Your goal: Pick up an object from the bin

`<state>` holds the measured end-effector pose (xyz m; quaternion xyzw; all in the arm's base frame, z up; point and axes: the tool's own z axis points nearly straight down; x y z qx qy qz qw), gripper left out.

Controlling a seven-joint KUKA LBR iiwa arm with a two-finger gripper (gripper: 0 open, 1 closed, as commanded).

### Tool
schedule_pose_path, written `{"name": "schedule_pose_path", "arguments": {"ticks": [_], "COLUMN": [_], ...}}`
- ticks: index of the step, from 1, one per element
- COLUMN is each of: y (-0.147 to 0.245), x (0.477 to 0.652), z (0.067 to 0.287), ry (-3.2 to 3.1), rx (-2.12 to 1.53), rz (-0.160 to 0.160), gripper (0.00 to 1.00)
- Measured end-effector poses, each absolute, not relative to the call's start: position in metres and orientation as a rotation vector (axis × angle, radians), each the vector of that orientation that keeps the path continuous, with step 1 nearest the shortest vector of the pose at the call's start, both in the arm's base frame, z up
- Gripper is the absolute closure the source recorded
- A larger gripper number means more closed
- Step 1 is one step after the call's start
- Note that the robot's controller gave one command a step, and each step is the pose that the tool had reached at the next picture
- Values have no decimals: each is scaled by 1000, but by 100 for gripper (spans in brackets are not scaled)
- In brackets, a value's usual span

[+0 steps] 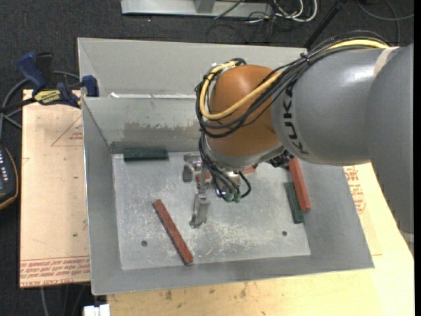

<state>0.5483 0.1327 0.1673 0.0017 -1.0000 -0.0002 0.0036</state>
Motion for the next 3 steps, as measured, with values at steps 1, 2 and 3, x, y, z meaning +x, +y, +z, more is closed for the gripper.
{"name": "schedule_pose_path", "arguments": {"ticks": [1, 2, 3], "y": [160, 159, 143], "x": [502, 505, 512], "z": [66, 70, 234], "ry": [-3133, -3142, -3151], "rx": [33, 26, 5], "rz": [-1, -3, -5], "gripper": [0, 100, 100]}}
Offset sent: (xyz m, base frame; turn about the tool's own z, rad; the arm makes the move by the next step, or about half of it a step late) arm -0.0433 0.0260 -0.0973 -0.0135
